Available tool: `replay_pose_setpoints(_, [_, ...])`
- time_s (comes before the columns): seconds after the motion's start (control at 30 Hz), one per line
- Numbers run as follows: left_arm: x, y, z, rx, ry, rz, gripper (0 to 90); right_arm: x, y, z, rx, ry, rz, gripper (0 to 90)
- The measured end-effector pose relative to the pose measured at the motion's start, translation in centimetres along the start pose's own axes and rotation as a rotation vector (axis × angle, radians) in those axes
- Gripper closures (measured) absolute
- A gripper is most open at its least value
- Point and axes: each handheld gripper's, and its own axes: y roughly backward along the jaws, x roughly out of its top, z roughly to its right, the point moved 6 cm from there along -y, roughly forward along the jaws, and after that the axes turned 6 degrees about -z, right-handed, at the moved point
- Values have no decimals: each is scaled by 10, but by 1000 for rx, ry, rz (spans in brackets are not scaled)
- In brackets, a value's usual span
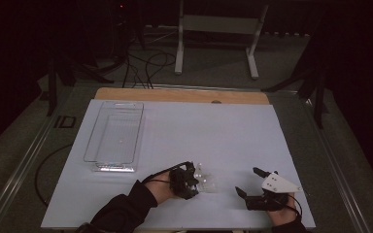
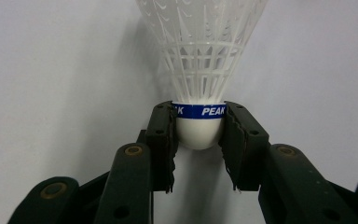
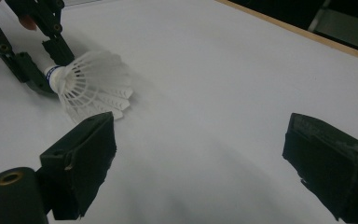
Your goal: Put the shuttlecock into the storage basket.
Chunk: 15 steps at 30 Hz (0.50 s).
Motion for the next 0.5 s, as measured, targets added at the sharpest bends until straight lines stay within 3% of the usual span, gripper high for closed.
replay_pose_setpoints(0.5, [6, 32, 2, 3, -18, 45, 669, 0, 0, 0, -1, -3, 1, 90])
